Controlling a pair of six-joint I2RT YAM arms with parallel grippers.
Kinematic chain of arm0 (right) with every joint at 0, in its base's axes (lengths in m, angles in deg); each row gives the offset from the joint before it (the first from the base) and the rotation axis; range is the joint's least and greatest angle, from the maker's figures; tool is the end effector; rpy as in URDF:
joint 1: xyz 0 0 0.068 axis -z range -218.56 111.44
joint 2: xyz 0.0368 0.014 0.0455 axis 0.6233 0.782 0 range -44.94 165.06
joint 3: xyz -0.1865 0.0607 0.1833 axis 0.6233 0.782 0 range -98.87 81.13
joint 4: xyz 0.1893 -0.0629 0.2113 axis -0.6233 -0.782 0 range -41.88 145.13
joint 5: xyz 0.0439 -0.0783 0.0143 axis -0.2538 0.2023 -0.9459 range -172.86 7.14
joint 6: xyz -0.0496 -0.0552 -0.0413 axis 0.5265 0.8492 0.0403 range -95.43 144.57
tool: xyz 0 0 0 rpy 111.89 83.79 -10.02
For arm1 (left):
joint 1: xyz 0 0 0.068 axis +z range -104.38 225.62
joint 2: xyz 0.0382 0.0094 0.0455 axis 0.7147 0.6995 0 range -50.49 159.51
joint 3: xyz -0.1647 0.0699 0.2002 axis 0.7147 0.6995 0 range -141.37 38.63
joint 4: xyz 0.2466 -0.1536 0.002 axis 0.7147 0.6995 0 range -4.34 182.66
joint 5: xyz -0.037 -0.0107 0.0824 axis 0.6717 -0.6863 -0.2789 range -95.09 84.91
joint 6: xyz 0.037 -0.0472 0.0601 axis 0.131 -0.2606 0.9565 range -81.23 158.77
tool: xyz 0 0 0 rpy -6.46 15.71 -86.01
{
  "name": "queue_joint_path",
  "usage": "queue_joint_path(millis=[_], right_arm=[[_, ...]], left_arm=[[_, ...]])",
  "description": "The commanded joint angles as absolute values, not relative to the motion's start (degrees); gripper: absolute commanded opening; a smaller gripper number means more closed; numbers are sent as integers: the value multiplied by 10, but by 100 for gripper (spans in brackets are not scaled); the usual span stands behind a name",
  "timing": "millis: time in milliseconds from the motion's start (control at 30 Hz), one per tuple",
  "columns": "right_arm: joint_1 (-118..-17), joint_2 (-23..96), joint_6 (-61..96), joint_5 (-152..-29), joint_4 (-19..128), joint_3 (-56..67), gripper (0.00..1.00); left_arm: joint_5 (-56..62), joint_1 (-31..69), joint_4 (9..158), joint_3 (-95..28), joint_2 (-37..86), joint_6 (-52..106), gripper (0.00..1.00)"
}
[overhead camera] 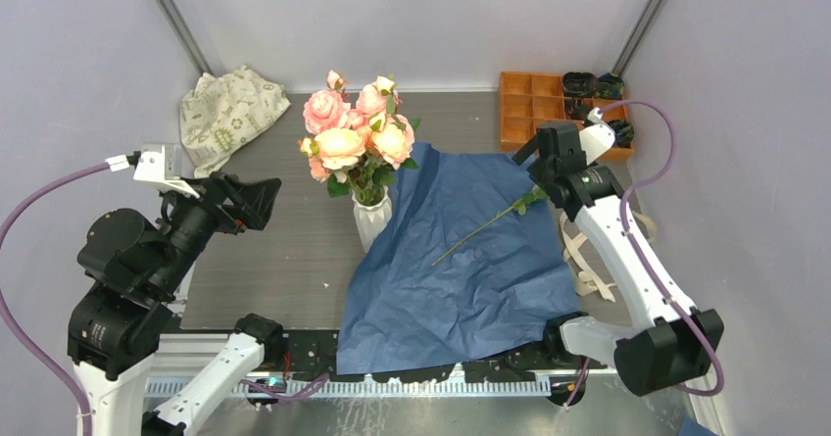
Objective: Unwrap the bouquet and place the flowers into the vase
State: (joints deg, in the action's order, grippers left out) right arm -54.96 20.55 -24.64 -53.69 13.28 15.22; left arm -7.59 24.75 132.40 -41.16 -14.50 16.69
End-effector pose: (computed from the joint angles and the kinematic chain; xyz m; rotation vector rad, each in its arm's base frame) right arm 0.2906 0.0476 0.3195 0.8580 2.0120 0.0561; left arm 0.1095 -0.0383 0.4926 -0.0518 1.6484 -0.5400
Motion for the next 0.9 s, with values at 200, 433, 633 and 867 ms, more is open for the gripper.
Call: queue_joint_path(millis=[200,433,633,867], right_arm=[[-484,265,-305,-744,192,207,92],[-405,307,-316,-838,223,257,86],[-376,371,-323,-881,267,266,77],[-365,421,-315,-872,273,241,73]], left_arm=[[-77,250,1312,-412,-145,175,86],[-83,249,1314,-406,-149,178,86],[-84,250,1315,-404,-149,178,86],[-87,250,1315,-400,-148,180,86]])
